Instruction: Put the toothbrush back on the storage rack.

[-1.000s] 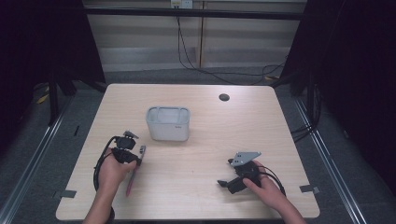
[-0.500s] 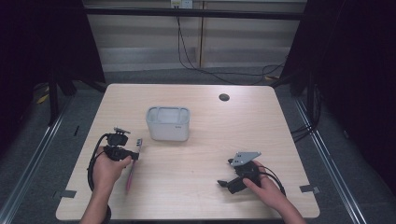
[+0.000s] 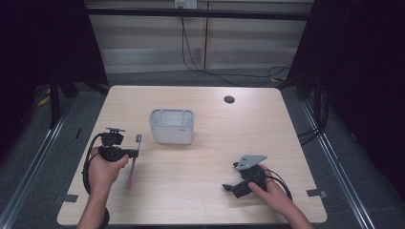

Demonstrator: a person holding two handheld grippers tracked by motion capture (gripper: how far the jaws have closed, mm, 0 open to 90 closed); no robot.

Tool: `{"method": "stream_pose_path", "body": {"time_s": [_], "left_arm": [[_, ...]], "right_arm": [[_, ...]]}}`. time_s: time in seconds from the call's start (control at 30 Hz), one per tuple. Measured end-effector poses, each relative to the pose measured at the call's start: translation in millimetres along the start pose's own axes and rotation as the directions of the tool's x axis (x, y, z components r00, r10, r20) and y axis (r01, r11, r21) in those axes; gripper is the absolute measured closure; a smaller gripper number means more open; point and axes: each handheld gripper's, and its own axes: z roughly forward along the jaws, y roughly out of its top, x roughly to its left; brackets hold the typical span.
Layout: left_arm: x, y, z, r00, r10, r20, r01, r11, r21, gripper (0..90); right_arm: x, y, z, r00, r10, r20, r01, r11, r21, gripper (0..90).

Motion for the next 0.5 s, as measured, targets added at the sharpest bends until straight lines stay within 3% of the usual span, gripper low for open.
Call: {"method": "stream_pose_path", "body": {"time_s": [0.3,0.5], "left_arm": [[1.1,4.5,-11.7,1.0,-0.006,-0.001,0.006,0.9966,-0.082,80.3],[1.4,7.3,-18.8,0.9999,-0.008,-0.008,0.007,0.989,-0.148,80.4]], "right_arm": [[-0.1,0.0,0.1,1.0,-0.002,0.0,0.002,1.0,-0.001,7.7],[0.0,0.0,0.0,1.0,0.0,0.0,0.0,1.0,0.0,7.7]]}}
